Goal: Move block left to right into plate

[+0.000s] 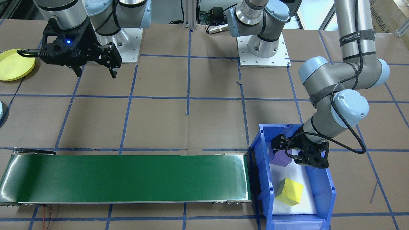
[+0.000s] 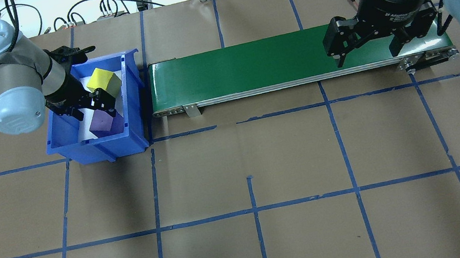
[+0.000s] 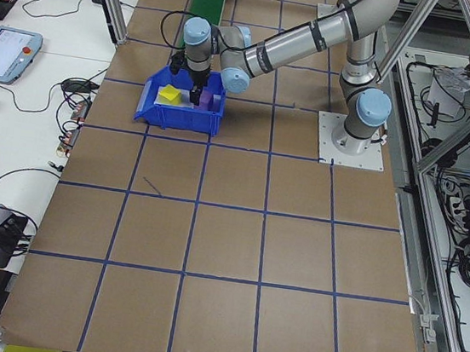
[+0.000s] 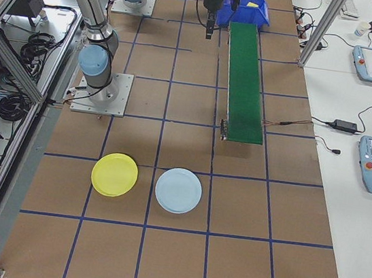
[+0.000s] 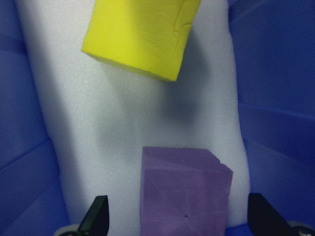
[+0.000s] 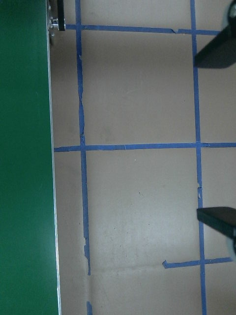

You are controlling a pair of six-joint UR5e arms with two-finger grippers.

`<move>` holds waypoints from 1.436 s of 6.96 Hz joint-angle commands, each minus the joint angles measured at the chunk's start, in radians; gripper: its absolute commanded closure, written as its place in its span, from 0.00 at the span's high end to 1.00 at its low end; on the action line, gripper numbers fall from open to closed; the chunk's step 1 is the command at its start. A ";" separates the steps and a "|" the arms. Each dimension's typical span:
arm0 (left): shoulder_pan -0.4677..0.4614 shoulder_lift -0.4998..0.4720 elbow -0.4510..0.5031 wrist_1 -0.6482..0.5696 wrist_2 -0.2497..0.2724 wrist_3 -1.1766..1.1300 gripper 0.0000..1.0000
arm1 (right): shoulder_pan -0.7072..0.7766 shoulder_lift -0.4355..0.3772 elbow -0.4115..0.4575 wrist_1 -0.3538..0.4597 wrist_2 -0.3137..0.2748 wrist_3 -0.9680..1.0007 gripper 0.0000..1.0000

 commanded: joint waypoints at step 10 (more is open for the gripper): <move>-0.009 0.071 -0.001 0.021 0.002 0.018 0.56 | 0.000 0.000 0.002 0.000 0.000 0.000 1.00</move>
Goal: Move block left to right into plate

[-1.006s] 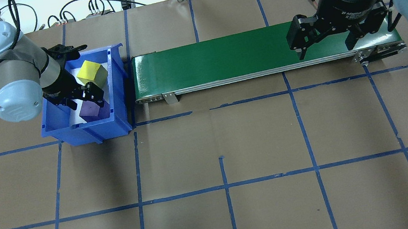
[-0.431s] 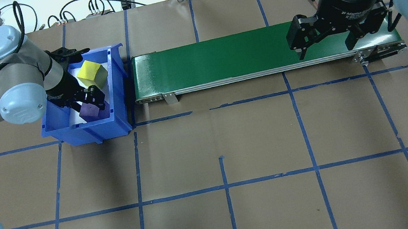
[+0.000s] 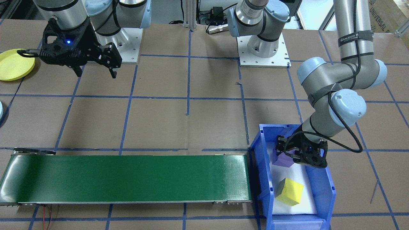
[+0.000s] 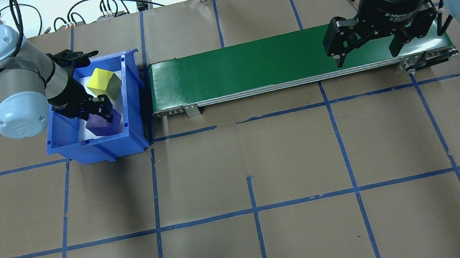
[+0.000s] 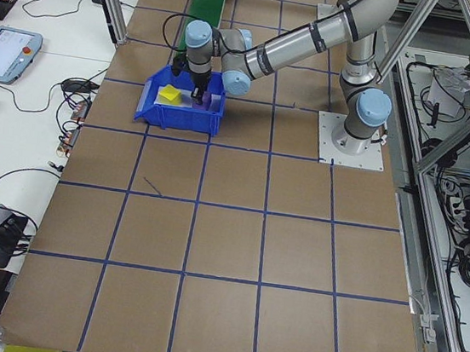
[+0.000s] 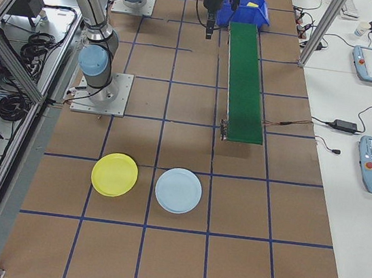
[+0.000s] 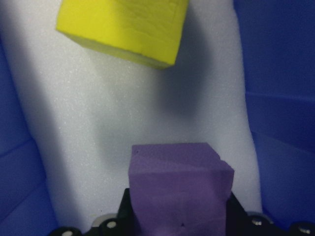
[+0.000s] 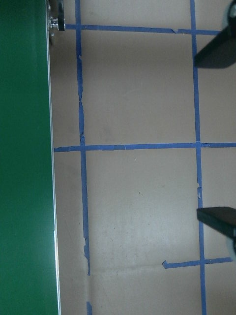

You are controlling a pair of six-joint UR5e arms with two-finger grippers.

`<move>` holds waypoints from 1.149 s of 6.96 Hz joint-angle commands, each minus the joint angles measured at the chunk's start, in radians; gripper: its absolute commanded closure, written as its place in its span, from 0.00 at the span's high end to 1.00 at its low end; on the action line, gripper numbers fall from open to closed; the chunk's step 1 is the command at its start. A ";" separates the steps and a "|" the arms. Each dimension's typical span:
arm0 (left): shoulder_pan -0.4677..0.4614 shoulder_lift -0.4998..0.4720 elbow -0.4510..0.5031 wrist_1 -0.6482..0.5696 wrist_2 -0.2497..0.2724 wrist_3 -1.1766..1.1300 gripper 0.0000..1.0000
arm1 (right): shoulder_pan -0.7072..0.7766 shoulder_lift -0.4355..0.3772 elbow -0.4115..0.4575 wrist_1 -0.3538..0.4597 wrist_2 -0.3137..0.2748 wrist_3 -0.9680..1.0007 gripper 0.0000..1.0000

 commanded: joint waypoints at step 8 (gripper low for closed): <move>-0.202 0.051 0.160 0.082 -0.087 -0.240 0.57 | 0.000 0.000 0.001 0.000 0.002 0.000 1.00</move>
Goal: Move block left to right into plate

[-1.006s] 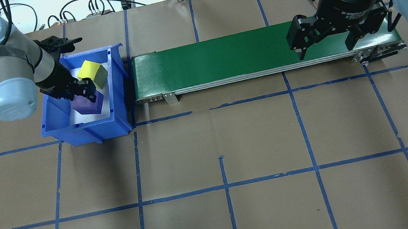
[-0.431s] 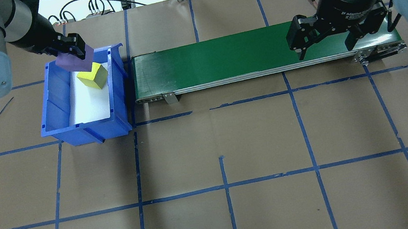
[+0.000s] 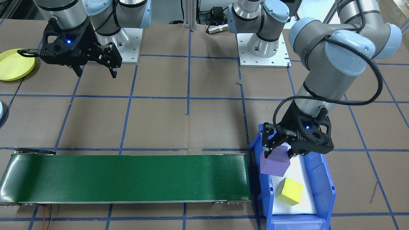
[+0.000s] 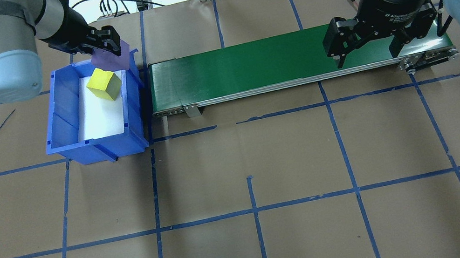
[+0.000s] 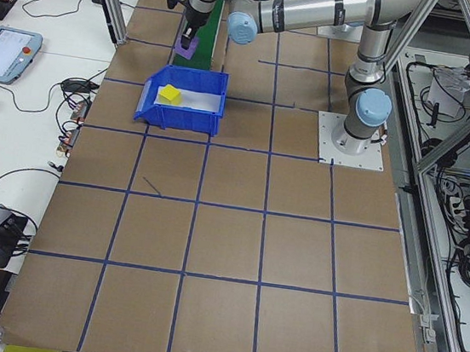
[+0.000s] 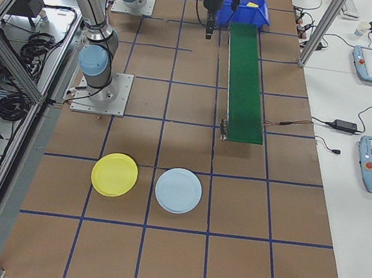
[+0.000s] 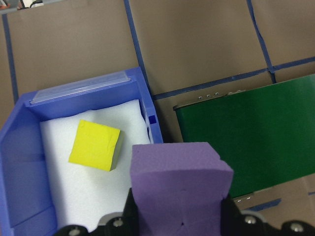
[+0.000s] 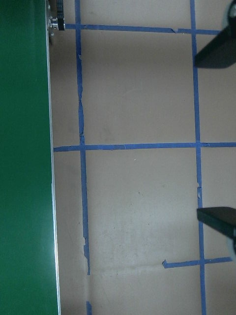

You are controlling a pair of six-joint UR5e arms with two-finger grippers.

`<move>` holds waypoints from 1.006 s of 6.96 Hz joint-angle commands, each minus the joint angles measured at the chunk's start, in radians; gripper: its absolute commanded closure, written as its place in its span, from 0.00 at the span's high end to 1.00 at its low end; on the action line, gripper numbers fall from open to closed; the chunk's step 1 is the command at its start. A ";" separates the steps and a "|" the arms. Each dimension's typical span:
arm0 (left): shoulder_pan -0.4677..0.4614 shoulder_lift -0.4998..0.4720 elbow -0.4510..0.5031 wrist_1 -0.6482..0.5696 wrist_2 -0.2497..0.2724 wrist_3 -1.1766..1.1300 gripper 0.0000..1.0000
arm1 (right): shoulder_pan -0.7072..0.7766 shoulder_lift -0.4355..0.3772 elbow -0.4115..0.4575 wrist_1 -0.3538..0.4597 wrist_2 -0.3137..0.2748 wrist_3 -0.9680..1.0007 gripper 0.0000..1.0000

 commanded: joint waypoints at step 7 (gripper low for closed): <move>-0.112 -0.178 -0.016 0.143 0.001 -0.163 0.83 | 0.000 0.000 0.000 0.000 -0.001 0.000 1.00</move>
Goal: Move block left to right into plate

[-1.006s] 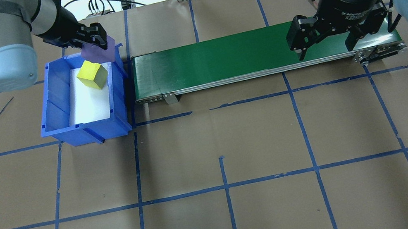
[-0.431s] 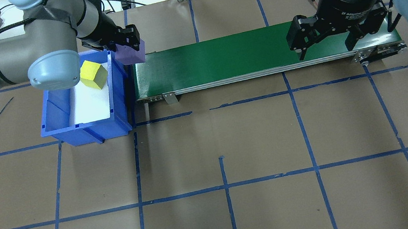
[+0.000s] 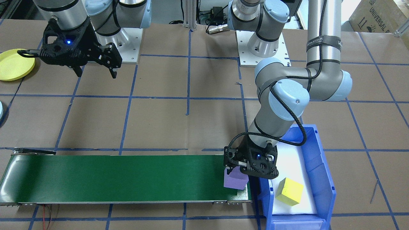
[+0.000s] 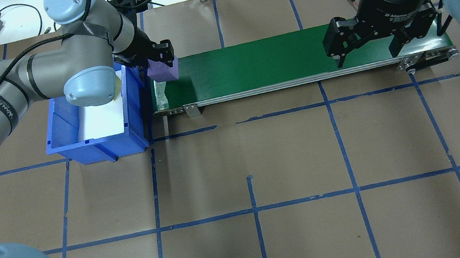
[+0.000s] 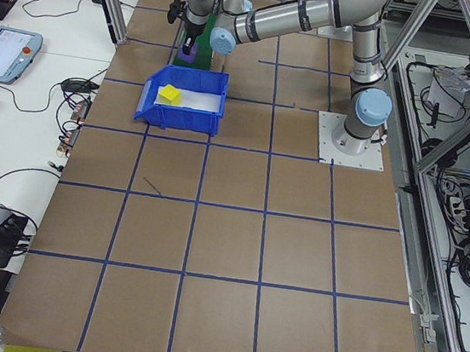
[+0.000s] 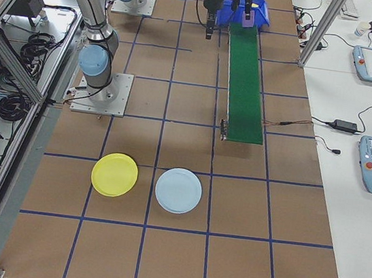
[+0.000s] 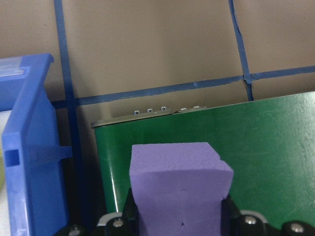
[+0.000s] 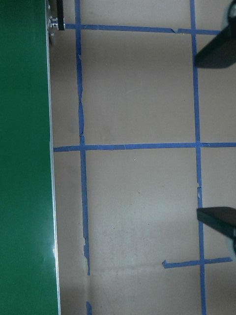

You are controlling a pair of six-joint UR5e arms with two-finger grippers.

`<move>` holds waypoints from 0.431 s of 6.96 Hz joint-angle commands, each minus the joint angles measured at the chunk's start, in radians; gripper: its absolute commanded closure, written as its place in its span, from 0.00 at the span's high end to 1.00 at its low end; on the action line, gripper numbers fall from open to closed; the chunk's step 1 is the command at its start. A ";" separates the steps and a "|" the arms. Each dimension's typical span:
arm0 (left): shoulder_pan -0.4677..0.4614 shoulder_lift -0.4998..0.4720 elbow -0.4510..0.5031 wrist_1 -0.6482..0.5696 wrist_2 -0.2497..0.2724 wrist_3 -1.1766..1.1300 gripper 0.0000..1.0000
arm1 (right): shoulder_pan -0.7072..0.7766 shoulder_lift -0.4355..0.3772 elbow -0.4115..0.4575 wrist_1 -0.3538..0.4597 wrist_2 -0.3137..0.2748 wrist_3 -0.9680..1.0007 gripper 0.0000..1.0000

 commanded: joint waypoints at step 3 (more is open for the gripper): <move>-0.003 0.019 0.013 0.007 0.002 -0.055 1.00 | 0.000 0.000 0.000 0.000 -0.001 0.000 1.00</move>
